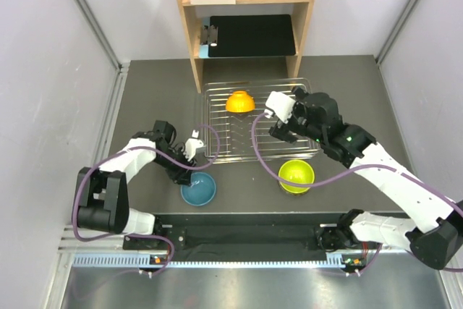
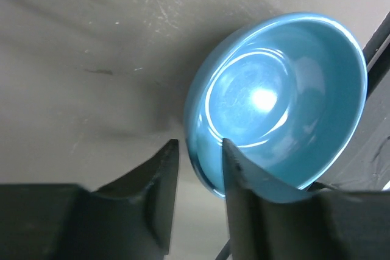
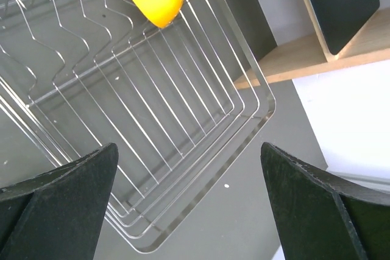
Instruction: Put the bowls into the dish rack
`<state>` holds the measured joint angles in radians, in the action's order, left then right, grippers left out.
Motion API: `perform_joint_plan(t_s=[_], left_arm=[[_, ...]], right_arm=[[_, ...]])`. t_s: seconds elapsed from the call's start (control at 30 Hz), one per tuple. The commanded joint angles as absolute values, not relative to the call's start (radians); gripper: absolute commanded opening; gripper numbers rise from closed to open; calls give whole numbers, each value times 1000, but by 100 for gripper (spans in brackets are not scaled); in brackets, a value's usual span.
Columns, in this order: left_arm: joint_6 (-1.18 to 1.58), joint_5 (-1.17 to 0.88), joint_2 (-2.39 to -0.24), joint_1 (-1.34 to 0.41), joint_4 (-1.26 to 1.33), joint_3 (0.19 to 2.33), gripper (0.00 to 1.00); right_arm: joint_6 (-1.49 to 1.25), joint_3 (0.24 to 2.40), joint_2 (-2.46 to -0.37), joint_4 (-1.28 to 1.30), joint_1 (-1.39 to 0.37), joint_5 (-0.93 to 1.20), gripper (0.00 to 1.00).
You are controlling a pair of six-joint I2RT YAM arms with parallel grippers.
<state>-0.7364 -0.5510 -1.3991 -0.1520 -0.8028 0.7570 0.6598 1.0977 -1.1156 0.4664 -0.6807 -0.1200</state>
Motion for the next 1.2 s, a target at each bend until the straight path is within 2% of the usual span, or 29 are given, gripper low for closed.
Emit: perform_joint_plan(t_s=[0.0, 0.33, 0.37, 0.47, 0.77, 1.0, 1.17], left_arm=[[-741, -557, -1411, -164, -788, 756, 35], [-752, -557, -1445, -176, -802, 765, 14], [-752, -557, -1447, -176, -801, 765, 9], [-752, -557, -1447, -178, -802, 765, 0], [-749, -543, -1367, -170, -851, 808, 0], [-712, -546, -1163, -158, -926, 986, 0], [-635, -606, -1117, -166, -888, 1086, 0]], right_arm=[[618, 1074, -1068, 411, -663, -92, 100], [577, 1078, -1049, 402, -641, -75, 99], [574, 1080, -1049, 402, -640, -74, 100], [565, 1088, -1054, 400, -638, -72, 100], [470, 1121, -1078, 406, -617, -6, 100], [306, 1213, -1109, 457, -578, 175, 100], [201, 1276, -1175, 500, -555, 381, 100]])
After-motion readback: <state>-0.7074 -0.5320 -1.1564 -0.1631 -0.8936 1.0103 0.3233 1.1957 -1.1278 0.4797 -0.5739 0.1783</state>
